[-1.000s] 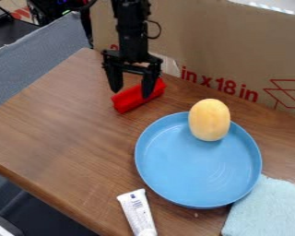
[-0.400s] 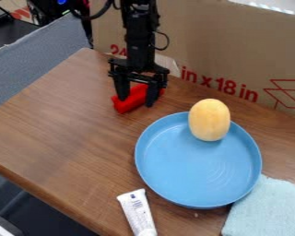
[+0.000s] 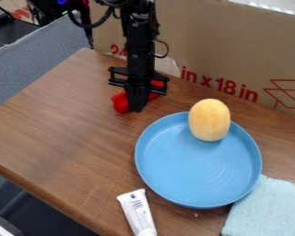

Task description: Move the red object to the right side of the table

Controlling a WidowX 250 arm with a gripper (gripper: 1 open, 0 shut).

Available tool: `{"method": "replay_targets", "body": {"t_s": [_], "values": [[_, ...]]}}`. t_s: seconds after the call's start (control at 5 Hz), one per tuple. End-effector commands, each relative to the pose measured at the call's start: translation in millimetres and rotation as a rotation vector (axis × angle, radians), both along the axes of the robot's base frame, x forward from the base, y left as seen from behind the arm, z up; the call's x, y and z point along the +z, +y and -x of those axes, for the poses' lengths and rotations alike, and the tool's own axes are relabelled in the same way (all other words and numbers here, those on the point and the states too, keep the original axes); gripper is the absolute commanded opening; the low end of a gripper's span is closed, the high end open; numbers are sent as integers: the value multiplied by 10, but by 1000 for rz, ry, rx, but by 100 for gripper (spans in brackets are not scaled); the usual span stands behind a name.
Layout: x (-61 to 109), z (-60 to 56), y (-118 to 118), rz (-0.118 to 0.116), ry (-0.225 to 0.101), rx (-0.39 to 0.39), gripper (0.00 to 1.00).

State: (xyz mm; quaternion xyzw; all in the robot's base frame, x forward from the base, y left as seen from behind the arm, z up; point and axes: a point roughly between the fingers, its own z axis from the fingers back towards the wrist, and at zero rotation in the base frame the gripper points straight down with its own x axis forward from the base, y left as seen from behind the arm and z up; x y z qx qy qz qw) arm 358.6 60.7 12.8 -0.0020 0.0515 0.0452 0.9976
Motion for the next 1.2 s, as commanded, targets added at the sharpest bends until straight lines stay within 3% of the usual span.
{"method": "replay_targets", "body": {"t_s": [0.0,0.2,0.4,0.6,0.8,1.0], "values": [[175,-221,107,-11,-37,-13,100],[181,-258,70,-11,-36,-14,100],[244,-206,106,-17,-39,-9,100],[269,-198,143,-17,-43,-11,0],[230,-116,132,-21,-56,-8,0],[436,-125,70,-7,-58,-8,0]]}}
